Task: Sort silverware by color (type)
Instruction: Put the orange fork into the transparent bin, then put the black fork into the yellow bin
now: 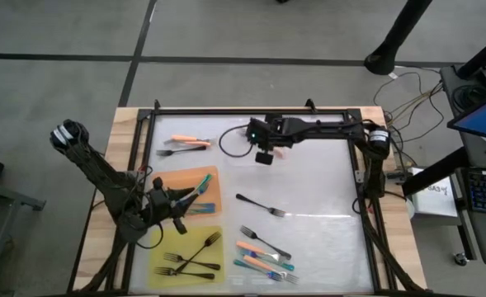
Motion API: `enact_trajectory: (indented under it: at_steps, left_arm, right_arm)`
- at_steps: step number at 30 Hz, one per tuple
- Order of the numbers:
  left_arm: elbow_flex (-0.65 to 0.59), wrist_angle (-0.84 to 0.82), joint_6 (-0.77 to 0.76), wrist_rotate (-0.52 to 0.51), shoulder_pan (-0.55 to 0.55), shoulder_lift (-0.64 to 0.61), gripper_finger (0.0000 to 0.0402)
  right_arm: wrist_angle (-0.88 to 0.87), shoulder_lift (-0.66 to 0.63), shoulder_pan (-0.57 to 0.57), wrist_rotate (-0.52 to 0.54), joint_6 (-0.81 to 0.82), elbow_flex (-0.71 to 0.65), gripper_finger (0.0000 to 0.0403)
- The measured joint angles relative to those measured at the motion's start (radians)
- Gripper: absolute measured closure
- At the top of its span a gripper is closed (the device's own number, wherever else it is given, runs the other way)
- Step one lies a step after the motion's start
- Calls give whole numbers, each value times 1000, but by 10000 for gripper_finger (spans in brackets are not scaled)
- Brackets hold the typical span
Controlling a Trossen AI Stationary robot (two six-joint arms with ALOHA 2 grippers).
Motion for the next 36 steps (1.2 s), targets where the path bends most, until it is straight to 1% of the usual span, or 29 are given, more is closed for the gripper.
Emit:
enact_trajectory:
  at_steps: [4,7,9,11,13,15,16,17,20,24,27,29,32,36]
  left_arm:
    - [0,2,0,14,0,0,318]
    - [0,2,0,18,0,0,318]
    - [0,1,0,18,0,0,318]
    - [0,2,0,24,0,0,318]
    - [0,3,0,61,0,0,318]
    - [0,9,0,100,-1,0,318]
    - [0,13,-1,112,-1,1,318]
    - [0,17,-4,123,-1,2,318]
    - [0,36,-9,139,-1,3,318]
    - [0,54,-9,192,-1,3,318]
    - [0,56,-9,205,-1,3,318]
    - [0,67,-9,206,-1,3,318]
    - [0,96,-8,211,-1,3,318]
    - [0,153,12,286,-1,4,318]
  right_arm:
    - [-5,3,-10,-10,24,0,299]
    - [-41,1,3,-11,40,6,292]
    - [-101,-3,21,-22,96,30,291]
    - [-194,-8,43,-100,167,57,293]
    - [-246,-10,71,-242,226,65,296]
    - [-252,-9,113,-386,249,53,298]
    - [-253,-6,141,-429,259,44,299]
    - [-252,-2,172,-447,267,38,299]
    - [-255,9,265,-449,310,20,299]
    - [-233,21,374,-437,381,16,296]
    - [-156,30,430,-348,489,14,298]
    - [-126,42,448,-295,562,14,302]
    - [-114,67,453,-287,627,11,307]
    - [-118,116,453,-286,642,9,313]
